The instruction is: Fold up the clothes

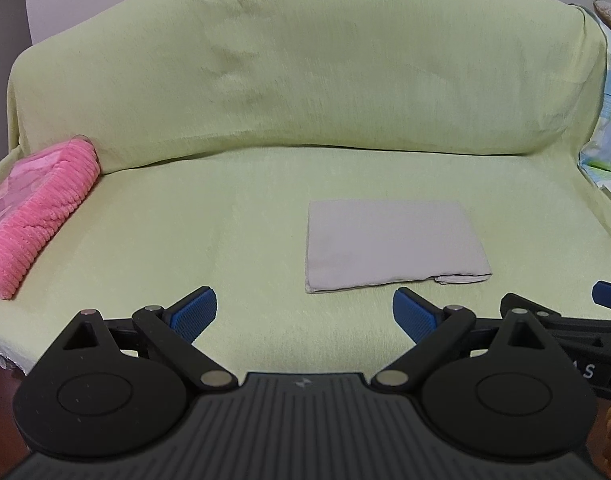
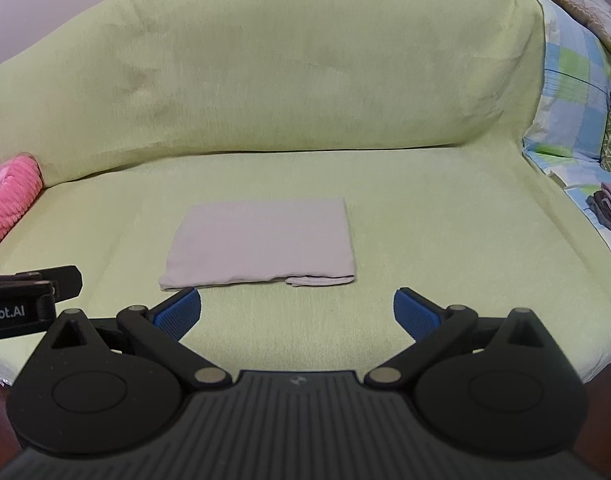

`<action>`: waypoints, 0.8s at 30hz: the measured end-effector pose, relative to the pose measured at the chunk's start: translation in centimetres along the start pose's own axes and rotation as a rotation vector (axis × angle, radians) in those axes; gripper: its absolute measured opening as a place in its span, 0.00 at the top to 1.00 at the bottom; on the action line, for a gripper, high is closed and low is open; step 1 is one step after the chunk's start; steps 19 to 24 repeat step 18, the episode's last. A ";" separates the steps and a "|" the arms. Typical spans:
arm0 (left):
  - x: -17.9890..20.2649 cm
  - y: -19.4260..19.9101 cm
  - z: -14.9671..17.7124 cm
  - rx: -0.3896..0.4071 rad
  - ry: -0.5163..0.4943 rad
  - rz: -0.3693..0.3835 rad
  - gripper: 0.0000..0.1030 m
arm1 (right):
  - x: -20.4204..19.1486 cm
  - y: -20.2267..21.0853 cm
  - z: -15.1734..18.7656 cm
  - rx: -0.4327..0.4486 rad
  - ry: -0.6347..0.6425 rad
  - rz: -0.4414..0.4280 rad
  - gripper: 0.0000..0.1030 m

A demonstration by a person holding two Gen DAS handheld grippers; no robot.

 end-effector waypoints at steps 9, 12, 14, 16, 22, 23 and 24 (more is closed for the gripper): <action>1.1 -1.0 0.0 -0.017 -0.011 0.004 0.07 | 0.1 -0.7 -0.1 -0.016 -0.001 0.009 0.02; 1.1 -1.3 0.0 -0.022 -0.008 0.013 0.07 | 0.2 -0.8 -0.1 -0.021 -0.003 0.013 0.02; 1.0 -1.4 0.0 -0.021 0.004 0.021 0.07 | 0.3 -0.8 -0.1 -0.023 -0.007 0.014 0.02; 1.2 -1.5 0.0 -0.018 0.003 0.017 0.07 | 0.4 -0.9 -0.1 -0.026 -0.012 0.013 0.02; 1.4 -1.5 0.0 -0.012 -0.005 0.002 0.07 | 0.3 -0.8 -0.1 -0.025 -0.009 0.012 0.02; 1.4 -1.5 0.0 -0.012 -0.005 0.002 0.07 | 0.3 -0.8 -0.1 -0.025 -0.009 0.012 0.02; 1.4 -1.5 0.0 -0.012 -0.005 0.002 0.07 | 0.3 -0.8 -0.1 -0.025 -0.009 0.012 0.02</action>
Point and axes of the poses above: each gripper's, at about its wrist camera, not at the fingertips, and y roughly against the way its jaws point, x to its right, z to its underside, the point moved 1 cm from there along -y, roughly the way its jaws point, and after that the axes turned 6 degrees about -y, right-handed, at the moved point
